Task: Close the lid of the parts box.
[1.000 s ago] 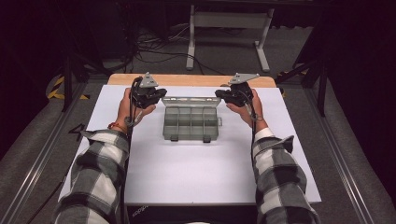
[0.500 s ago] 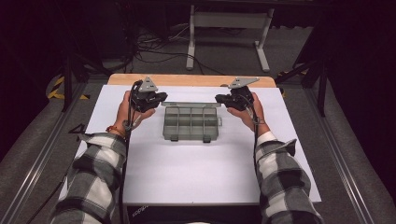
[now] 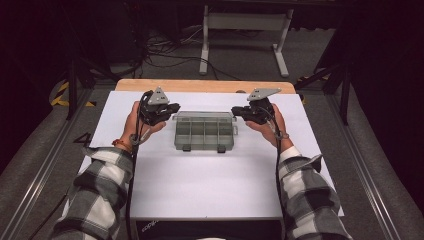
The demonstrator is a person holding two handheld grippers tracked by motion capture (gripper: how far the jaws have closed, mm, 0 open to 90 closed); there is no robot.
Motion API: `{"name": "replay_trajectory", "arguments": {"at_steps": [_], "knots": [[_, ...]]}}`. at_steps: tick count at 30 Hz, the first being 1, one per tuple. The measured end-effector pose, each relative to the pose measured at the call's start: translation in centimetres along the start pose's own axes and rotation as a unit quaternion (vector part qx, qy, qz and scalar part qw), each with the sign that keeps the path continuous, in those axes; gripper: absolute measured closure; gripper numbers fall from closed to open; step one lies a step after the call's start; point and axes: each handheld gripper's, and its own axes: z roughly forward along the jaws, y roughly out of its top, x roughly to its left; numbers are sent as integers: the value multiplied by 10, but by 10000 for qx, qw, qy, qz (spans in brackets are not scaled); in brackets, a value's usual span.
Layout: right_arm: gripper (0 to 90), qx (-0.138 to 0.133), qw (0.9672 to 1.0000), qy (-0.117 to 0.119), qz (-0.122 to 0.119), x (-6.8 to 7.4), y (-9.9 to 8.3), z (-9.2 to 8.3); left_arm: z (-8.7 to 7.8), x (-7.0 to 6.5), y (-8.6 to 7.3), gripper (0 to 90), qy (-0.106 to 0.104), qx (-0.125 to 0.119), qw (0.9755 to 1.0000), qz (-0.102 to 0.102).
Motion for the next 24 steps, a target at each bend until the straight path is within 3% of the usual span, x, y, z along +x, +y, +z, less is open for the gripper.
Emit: {"name": "replay_trajectory", "arguments": {"at_steps": [15, 24], "knots": [[852, -56, 9998, 131, -109, 15, -7, -7, -14, -16, -9, 860, -159, -7, 9996, 254], [844, -64, 9996, 207, -171, 25, -14, -10, -19, -25, -17, 857, -220, -14, 9993, 308]]}}
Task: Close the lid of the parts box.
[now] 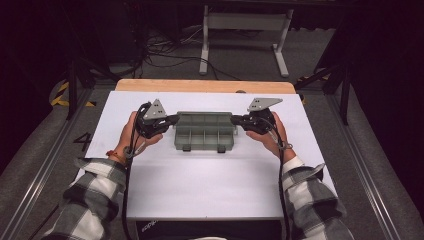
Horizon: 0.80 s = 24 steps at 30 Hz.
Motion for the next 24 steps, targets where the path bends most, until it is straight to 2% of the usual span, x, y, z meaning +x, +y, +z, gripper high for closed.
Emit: {"name": "replay_trajectory", "arguments": {"at_steps": [24], "knots": [[858, 3, 9998, 164, -67, 14, -17, -5, 1, -13, -19, 855, -104, 13, 9999, -50]]}}
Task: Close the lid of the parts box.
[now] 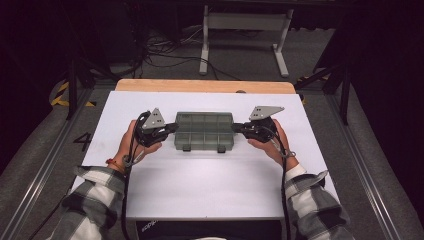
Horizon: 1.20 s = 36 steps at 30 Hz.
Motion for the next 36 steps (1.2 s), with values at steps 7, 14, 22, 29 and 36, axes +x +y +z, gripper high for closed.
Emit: {"name": "replay_trajectory", "arguments": {"at_steps": [7, 14, 22, 29, 36], "knots": [[863, 23, 10000, 43, -18, 3, -3, 2, 2, -3, -7, 856, -14, -14, 10000, -42], [872, 82, 9999, 74, -43, 7, -7, 4, 2, -5, -11, 855, -28, 36, 10000, -21], [880, 143, 9998, 112, -18, 9, -12, 7, 4, -7, -15, 855, -56, 102, 9999, -19], [878, 194, 9997, 112, -15, 10, -14, 8, 7, -9, -18, 853, -76, 145, 9999, -27], [878, 279, 9995, 122, -24, 12, -17, 11, 9, -10, -21, 851, -78, 222, 9997, 6]]}}
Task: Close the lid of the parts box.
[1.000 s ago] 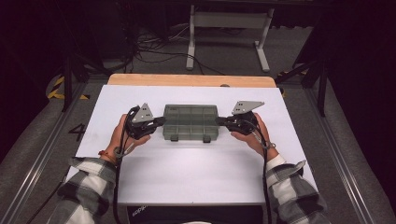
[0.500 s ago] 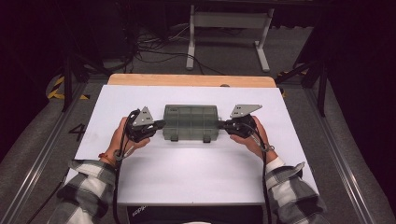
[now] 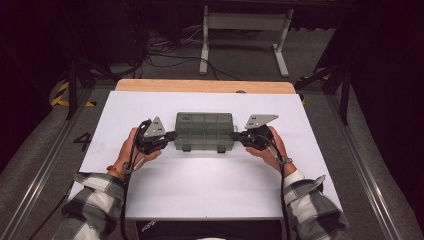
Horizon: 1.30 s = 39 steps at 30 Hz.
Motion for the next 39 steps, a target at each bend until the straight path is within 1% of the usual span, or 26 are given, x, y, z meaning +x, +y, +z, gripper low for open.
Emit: {"name": "replay_trajectory", "arguments": {"at_steps": [10, 16, 17, 19, 22, 28, 33, 39], "knots": [[877, 109, 9999, -49, -58, 3, -2, 3, 3, -2, -4, 849, 7, 102, 9999, 44], [877, 76, 9999, -46, -48, 3, -3, 3, 4, -4, -5, 852, 1, 84, 10000, 29], [877, 83, 9999, -48, -49, 3, -3, 3, 5, -4, -5, 853, 13, 101, 9999, 58], [876, 130, 9999, -58, -51, 4, -4, 4, 6, -4, -6, 852, -19, 108, 9999, 44], [876, 150, 9999, -53, -50, 5, -5, 5, 7, -5, -6, 852, -15, 129, 9999, 77], [876, 174, 9998, -62, -69, 5, -6, 6, 8, -6, -9, 853, -10, 140, 9999, 29], [878, 170, 9998, -78, -80, 6, -6, 7, 8, -6, -11, 857, -12, 93, 10000, 20], [879, 145, 9998, -117, -98, 7, -7, 7, 8, -5, -14, 860, 0, -22, 10000, -78]]}}
